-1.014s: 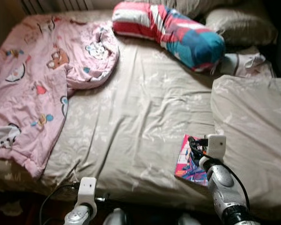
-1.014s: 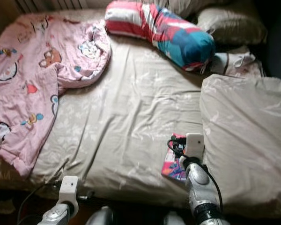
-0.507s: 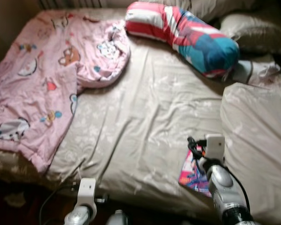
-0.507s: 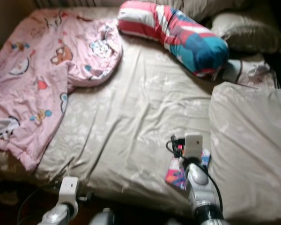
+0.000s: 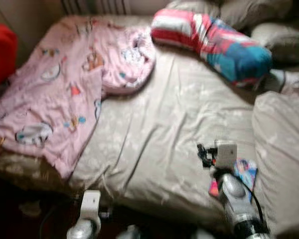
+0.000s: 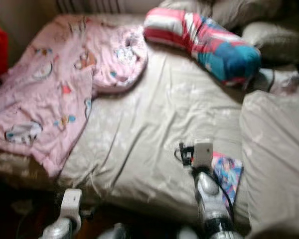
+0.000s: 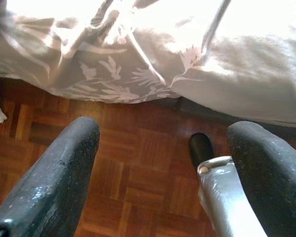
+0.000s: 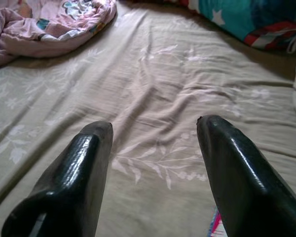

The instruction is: Clean up the room

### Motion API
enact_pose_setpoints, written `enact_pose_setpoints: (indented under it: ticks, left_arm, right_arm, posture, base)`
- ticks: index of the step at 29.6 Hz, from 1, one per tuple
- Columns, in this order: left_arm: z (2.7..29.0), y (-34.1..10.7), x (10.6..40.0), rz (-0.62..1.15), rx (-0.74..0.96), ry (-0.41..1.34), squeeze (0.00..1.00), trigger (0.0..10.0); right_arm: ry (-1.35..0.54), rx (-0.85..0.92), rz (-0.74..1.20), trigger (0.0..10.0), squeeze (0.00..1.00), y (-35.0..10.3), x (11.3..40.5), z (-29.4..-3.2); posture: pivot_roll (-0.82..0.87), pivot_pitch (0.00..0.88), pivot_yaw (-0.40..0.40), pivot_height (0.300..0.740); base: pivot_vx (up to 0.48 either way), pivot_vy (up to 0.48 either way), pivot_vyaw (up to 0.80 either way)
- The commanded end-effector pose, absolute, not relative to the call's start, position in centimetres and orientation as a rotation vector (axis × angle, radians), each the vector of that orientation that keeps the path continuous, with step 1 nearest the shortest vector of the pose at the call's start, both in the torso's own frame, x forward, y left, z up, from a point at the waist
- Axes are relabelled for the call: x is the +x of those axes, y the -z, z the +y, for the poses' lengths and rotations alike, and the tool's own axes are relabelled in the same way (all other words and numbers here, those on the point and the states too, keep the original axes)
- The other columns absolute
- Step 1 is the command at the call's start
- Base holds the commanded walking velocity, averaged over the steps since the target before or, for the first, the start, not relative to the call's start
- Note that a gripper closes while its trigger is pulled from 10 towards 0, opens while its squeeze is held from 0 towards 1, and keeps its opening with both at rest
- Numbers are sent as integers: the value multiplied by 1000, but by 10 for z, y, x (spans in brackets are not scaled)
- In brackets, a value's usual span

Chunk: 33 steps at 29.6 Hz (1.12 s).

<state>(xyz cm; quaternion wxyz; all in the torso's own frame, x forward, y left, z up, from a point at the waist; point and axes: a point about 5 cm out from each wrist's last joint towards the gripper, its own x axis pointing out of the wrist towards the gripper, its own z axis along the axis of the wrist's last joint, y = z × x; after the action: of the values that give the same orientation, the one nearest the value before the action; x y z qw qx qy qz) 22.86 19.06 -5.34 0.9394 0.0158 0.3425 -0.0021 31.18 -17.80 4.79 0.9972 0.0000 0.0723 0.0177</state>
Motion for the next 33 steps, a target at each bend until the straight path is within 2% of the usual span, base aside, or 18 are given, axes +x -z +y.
enact_pose_setpoints:
  ticks: [1,33]
  left_arm:
    - [198,61,215,755,43,-12,0,10000]
    - [199,60,217,749,42,-14,0,10000]
  right_arm:
    - [-32,16,160,10000,0,-43,309,-176]
    - [-38,21,154,10000,0,-44,310,-172]
  posture:
    - [-53,178,77,729]
    - [-49,192,78,729]
  base:
    - [0,446,0]
    - [0,443,0]
